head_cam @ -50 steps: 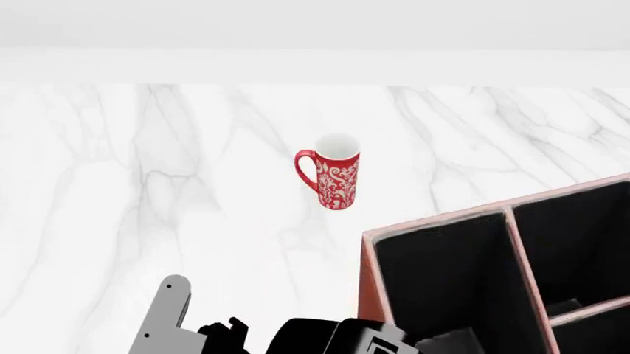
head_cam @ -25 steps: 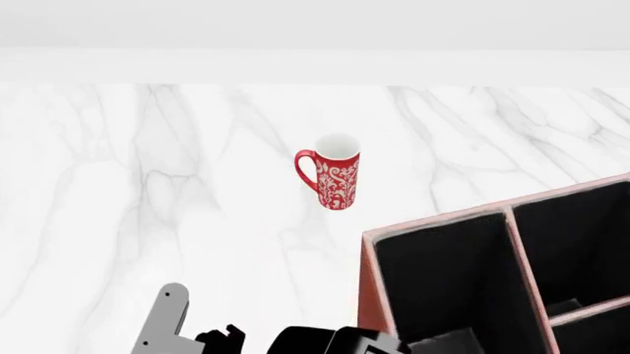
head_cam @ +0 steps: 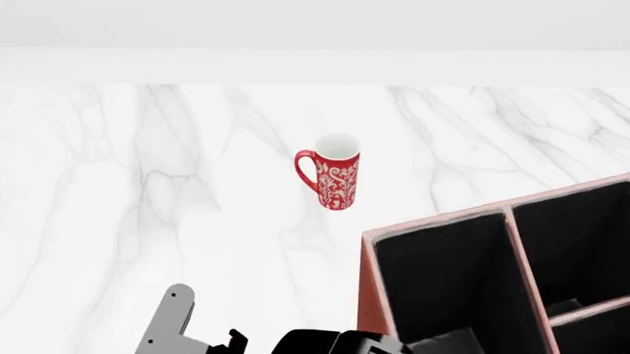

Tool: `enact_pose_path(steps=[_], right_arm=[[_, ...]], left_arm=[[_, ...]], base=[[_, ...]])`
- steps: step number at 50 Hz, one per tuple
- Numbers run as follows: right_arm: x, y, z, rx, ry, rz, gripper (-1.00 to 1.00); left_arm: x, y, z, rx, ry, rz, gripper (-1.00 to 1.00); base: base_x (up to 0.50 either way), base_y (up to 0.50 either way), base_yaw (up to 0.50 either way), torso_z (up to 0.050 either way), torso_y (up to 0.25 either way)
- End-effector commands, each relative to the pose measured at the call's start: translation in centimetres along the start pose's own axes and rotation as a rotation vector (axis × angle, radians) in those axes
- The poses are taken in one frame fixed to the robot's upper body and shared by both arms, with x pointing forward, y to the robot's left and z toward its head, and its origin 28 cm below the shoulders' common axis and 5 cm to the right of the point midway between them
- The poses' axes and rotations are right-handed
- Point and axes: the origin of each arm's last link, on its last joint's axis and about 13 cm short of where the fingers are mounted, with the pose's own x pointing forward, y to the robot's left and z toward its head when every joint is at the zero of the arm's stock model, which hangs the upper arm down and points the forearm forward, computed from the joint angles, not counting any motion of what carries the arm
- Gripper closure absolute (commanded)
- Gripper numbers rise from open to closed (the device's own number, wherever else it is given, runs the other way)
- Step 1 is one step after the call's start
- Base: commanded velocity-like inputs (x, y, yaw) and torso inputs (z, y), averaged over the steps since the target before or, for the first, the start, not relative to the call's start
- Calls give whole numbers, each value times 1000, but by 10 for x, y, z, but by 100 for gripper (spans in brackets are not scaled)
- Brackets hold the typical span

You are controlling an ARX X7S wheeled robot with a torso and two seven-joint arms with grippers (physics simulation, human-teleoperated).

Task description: Pick up the book and place it in the left compartment of the caddy.

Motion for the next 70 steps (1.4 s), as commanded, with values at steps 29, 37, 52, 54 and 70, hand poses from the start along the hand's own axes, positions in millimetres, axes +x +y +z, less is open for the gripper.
enact_pose_path(steps=[29, 37, 52, 54, 70], right_arm=[[-30, 16, 17, 169, -119, -357, 100], [-43, 32, 21, 185, -144, -434, 100], [-76, 51, 36, 233, -236, -548, 100], [-79, 52, 38, 245, -248, -553, 100], [-120, 78, 63, 274, -350, -608, 100]], left_arm=[[-1, 0, 2, -2, -7, 0, -100], [-1, 0, 2, -2, -7, 3, -100], [0, 0, 0, 3, -4, 3, -100], [0, -1, 0, 4, -4, 3, -100], [1, 0, 0, 6, -2, 11, -100]], base=[[0, 0, 1, 0, 0], [0, 0, 0, 0, 0], [0, 0, 0, 0, 1], [0, 0, 0, 0, 0], [0, 0, 0, 0, 1]])
